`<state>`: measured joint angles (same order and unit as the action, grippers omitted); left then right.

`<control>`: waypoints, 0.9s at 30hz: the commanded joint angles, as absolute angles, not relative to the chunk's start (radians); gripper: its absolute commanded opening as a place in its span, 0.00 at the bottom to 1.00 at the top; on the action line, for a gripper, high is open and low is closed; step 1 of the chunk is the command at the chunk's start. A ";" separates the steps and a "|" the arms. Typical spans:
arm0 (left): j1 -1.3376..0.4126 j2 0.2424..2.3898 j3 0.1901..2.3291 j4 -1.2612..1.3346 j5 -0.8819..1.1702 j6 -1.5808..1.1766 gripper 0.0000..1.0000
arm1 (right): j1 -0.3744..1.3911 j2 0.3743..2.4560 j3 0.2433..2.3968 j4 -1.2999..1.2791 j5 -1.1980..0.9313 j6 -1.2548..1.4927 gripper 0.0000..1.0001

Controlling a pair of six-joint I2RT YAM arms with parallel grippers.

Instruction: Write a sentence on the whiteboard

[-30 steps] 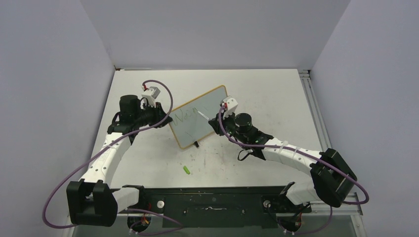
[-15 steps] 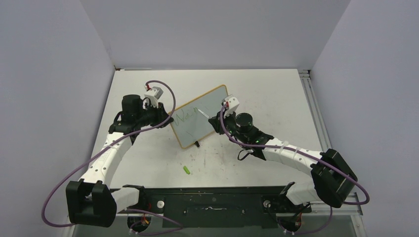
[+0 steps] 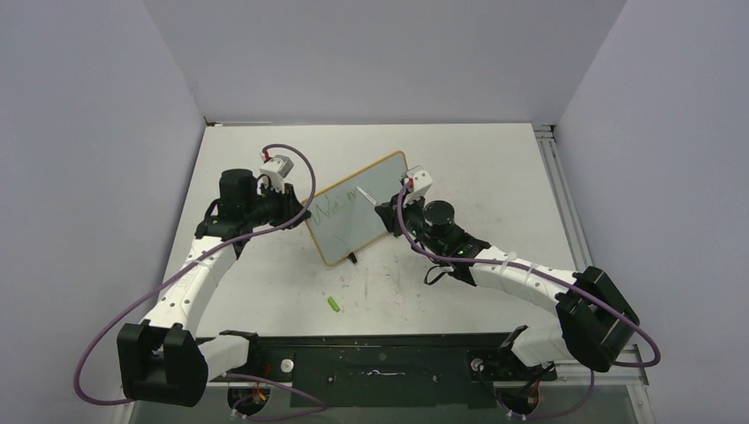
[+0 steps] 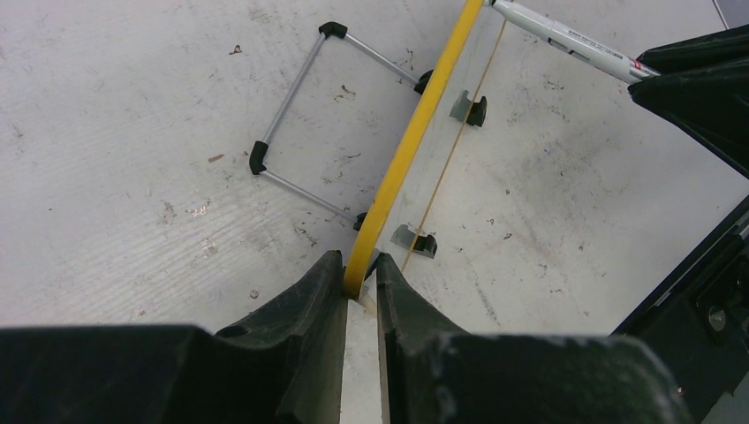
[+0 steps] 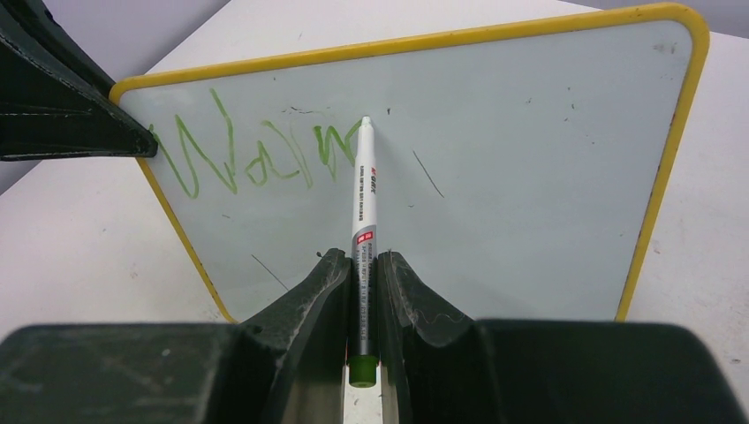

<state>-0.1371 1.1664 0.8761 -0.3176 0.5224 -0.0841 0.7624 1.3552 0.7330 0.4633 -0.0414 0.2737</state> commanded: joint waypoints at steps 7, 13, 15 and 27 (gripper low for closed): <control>-0.153 1.167 0.906 -0.347 0.503 -0.054 0.00 | 0.749 1.348 0.765 0.498 -0.003 0.276 0.05; -0.153 1.166 0.906 -0.347 0.504 -0.055 0.00 | 0.749 1.350 0.745 0.473 -0.003 0.273 0.05; -0.153 1.165 0.907 -0.347 0.505 -0.055 0.00 | 0.749 1.350 0.739 0.470 -0.003 0.273 0.05; -0.153 1.163 0.906 -0.347 0.506 -0.057 0.00 | 0.750 1.337 0.690 0.451 -0.003 0.282 0.05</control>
